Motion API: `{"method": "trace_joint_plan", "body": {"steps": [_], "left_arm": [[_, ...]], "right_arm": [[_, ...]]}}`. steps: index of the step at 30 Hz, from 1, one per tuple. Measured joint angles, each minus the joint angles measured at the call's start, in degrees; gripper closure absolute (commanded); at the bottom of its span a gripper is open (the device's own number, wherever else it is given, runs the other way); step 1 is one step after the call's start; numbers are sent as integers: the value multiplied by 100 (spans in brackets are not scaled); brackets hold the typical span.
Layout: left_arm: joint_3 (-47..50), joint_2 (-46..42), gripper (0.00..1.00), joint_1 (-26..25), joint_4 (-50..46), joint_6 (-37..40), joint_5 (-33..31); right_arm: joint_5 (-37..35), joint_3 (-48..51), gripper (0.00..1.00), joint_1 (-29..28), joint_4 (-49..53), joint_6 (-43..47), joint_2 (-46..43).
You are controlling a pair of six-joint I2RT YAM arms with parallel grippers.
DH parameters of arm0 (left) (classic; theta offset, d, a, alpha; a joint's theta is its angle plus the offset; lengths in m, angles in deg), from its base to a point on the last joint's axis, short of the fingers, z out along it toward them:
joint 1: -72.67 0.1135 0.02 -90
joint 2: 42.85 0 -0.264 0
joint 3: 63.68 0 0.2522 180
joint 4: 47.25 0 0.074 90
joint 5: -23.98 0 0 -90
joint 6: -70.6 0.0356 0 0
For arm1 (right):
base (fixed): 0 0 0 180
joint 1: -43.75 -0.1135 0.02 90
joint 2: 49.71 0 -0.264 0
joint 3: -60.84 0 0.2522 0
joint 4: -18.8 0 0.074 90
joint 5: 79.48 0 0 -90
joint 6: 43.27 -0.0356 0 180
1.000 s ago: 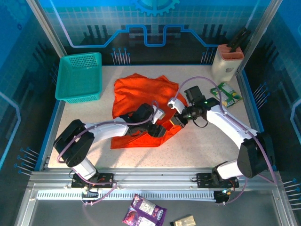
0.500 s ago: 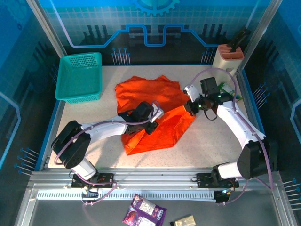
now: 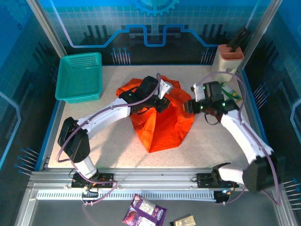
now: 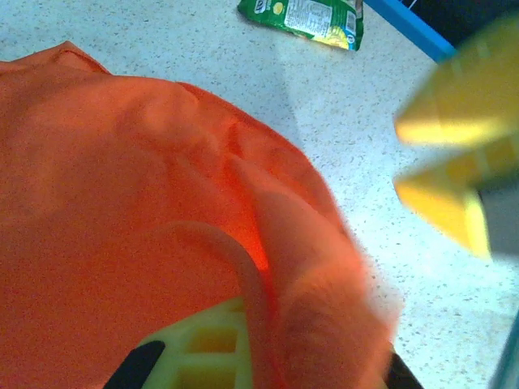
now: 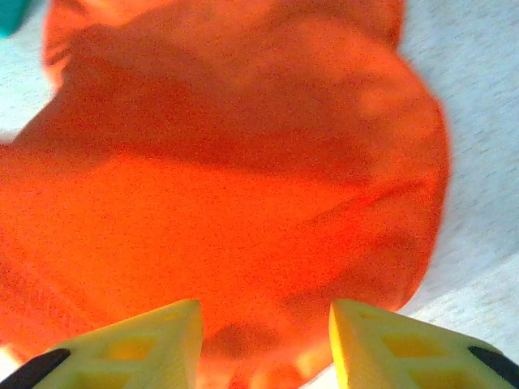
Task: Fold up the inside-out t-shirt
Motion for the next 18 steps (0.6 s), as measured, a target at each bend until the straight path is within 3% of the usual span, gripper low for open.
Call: {"method": "trace_joint_plan", "body": {"steps": [4,8,12,18], "left_arm": [[-352,66,100,7,-313,-188,122],[-450,83,100,7,-490,-308,229],[-450,83,100,7,-662,-398,356],[-446,-85,100,0,-841,-461,713]], "right_arm": [[-7,1049,78,-1086,-741,-881,-863],[-669,2164,91,-2417,-1788,-1425,-951],[-1316,2761,95,-3147,-3071,-1582,-72],[-2046,2710,97,-3270,-5143,-1606,1648]]}}
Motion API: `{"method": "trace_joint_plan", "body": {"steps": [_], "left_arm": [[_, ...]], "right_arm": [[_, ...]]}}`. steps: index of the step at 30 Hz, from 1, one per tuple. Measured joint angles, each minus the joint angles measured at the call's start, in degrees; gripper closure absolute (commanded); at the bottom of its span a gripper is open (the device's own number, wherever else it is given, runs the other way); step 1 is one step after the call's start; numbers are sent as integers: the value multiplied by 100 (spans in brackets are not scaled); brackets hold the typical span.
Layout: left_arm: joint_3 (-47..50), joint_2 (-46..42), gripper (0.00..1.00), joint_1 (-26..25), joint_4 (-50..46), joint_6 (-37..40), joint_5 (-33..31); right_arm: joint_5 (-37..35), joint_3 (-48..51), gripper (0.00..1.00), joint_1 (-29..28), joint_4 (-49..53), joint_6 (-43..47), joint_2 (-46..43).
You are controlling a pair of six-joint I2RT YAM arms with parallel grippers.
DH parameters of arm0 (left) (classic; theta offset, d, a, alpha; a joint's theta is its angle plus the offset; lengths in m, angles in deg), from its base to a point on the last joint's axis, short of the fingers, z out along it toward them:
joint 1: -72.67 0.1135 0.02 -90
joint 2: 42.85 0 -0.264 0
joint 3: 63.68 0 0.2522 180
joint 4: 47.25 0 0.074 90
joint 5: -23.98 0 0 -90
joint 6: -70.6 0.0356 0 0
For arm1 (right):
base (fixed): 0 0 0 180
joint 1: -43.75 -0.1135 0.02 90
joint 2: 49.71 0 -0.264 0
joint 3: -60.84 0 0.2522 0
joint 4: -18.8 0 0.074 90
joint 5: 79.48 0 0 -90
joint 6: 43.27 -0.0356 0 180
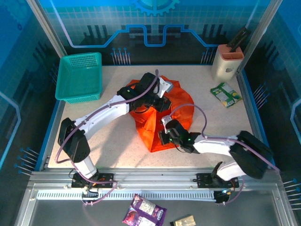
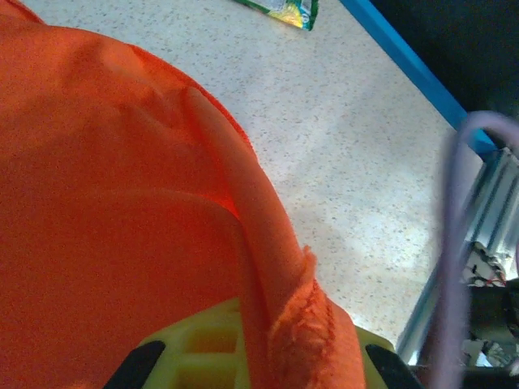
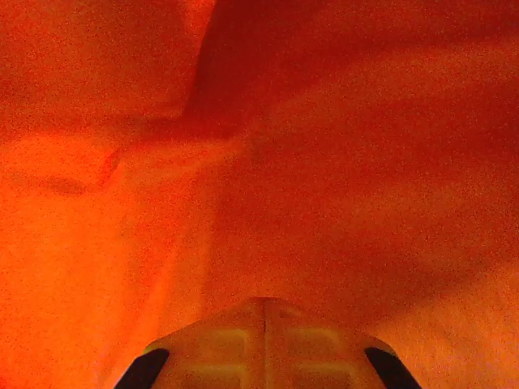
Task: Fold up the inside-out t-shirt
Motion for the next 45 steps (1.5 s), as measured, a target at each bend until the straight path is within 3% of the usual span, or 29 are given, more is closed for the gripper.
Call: {"method": "trace_joint_plan", "body": {"steps": [7,13,15,25,31,34,37,43,45], "left_arm": [[181,-645,100,-153,-76,-149,243],[304,-922,100,-422,-70,-321,490],[297,-925,100,-533,-72,-380,568],[-308,-925,100,-748,-120,-426,730],[-498,-925,100,-748,-214,-426,721],[-498,-925,100,-748,-275,-426,675],[-498,-951,100,-748,-356,-424,535],[-496,-1250,100,-603,-485,-426,74],[-476,-1397,100,-385,-476,-446,-24]], "right_arm": [[-197,-807,94,442,-1432,-175,1340],[-31,-1580,75,1104,-1821,-297,1941],[76,-1906,65,1222,-1829,-282,2153],[737,-3523,30,1255,-1119,-20,3211],[927,-4175,22,1134,79,337,3711],[892,-4433,24,1084,699,520,3923],[835,-4693,36,1069,1191,590,3945],[717,-4417,78,1167,1674,505,3668],[772,-4085,88,1248,1818,411,3397]]}}
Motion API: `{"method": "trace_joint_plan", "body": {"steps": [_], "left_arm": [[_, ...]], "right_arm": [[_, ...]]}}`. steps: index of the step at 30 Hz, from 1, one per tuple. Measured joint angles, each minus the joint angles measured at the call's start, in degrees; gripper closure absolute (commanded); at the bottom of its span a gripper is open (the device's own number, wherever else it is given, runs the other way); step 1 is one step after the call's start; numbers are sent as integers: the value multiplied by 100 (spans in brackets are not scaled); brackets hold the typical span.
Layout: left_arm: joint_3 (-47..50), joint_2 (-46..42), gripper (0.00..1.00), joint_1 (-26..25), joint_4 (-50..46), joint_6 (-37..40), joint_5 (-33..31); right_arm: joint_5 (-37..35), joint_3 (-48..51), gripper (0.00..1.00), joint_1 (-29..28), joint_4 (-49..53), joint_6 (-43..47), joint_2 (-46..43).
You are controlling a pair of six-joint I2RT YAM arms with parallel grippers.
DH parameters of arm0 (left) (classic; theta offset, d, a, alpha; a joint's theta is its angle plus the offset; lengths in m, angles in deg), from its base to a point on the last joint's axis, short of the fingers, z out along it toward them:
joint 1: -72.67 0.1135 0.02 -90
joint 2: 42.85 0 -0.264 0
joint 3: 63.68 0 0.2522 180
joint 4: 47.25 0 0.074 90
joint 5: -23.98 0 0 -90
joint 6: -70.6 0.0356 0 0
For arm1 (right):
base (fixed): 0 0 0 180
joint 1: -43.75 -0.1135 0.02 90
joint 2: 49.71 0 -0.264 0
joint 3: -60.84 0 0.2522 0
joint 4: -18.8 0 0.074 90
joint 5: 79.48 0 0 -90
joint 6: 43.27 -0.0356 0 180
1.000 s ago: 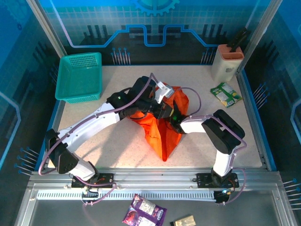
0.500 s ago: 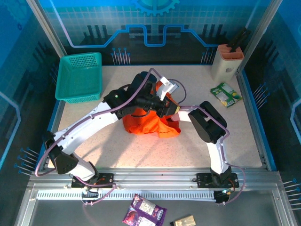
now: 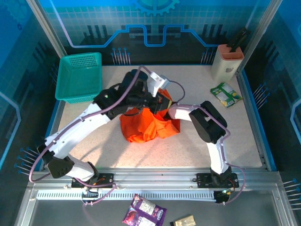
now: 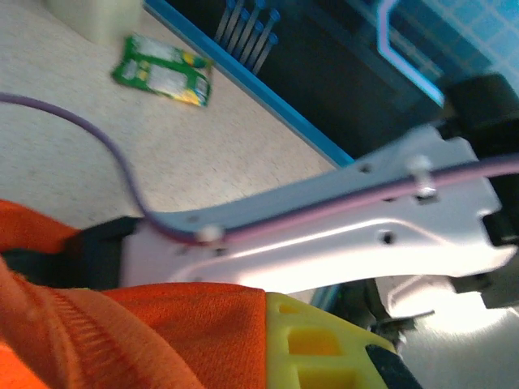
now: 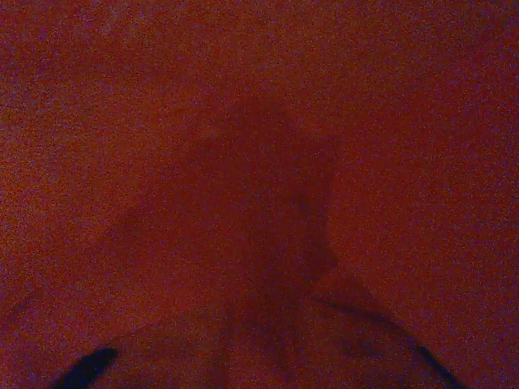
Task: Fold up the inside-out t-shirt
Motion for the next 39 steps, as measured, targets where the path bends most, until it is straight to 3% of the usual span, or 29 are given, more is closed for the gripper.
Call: {"method": "trace_joint_plan", "body": {"steps": [4,11,17,28,39], "left_arm": [[229,-243,100,748,146,-197,-142],[529,199,100,1875,343,-433,-223],[538,1134,100,2247,605,-437,-221],[1257,2450,100,2393,1357,-772,-114],[2111,2787,100,3390,2035,-1222,144]], "right_arm": [[177,680,100,188,348,-149,-640],[549,1305,100,225,1182,-190,-2024],[824,1279,100,201,1720,-109,-3504],[1032,-195,100,149,2424,72,-4459],[787,-1274,100,479,2922,455,-5053]]}}
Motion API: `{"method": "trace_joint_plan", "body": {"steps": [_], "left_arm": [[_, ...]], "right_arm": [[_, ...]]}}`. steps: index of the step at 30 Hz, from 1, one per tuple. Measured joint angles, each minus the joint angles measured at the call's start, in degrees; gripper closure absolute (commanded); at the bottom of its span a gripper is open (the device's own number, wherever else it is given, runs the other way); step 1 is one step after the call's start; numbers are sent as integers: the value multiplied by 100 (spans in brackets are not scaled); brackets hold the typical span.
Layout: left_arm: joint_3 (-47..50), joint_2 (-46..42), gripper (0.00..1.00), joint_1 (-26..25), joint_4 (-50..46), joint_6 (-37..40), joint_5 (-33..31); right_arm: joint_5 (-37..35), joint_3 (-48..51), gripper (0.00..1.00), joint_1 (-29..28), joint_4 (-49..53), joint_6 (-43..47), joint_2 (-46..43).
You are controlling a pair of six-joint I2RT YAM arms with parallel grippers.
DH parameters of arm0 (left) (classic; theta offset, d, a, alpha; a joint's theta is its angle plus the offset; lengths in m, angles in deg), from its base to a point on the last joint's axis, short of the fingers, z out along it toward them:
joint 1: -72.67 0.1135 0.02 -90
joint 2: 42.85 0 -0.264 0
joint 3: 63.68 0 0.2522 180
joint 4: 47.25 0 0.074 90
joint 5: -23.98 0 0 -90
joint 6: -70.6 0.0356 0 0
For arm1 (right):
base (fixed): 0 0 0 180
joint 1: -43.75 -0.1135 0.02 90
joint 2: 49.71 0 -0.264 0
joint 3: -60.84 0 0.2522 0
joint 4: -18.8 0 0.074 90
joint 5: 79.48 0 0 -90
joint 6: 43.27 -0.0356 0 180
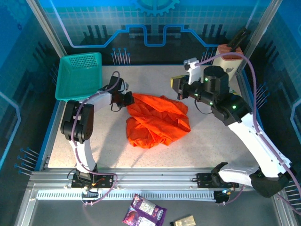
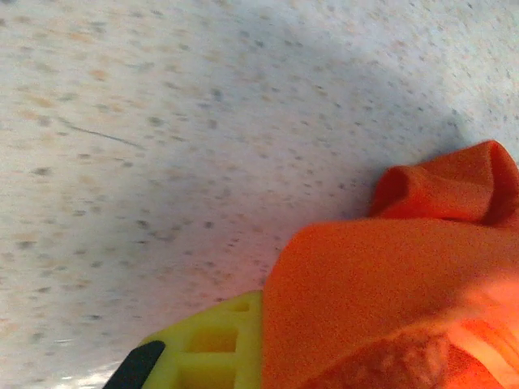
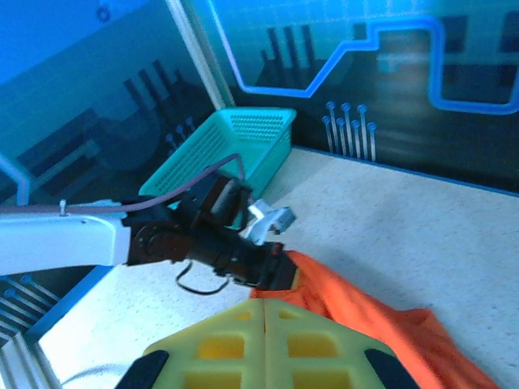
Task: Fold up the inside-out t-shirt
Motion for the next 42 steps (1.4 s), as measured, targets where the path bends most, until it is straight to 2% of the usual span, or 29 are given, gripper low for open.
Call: {"method": "trace_joint_plan", "body": {"steps": [1,4,10,11,14,18,22,25,27,31,33,37,42], "left_arm": [[28,0,100,39,39,-15,33],[101,-37,100,39,101,-66,157],[197,-568,100,-37,50,-83,350],[197,-688,100,-57,39,-83,369],[166,-887,100,-162,-24,-59,393],[146,-911,100,-356,-173,-37,393],[146,-911,100,-496,-273,-35,391],[146,-911,100,-516,-280,-37,389],[146,-911,100,-516,-291,-35,389],[146,-911,100,-516,-295,-35,387],[146,-909,100,-516,-293,-35,385],[138,-778,100,-516,-258,46,332],[-11,-323,100,-516,-260,101,212]], "right_arm": [[50,-4,100,70,50,4,26],[258,28,89,79,264,-2,323],[396,946,76,-203,407,-109,1475],[337,1019,70,-271,472,-212,1738],[83,1123,65,-413,520,-710,2433],[-380,1121,51,-485,496,-1617,3093],[-911,1115,47,-479,304,-2413,3536],[-1019,981,48,-439,131,-2736,3891],[-1003,896,54,-400,-33,-2885,4131],[-850,859,87,-361,-286,-3062,4365],[-780,791,98,-363,-315,-3106,4360],[-632,546,100,-361,-214,-3029,4065],[-492,-181,100,-358,203,-2830,3134]]}}
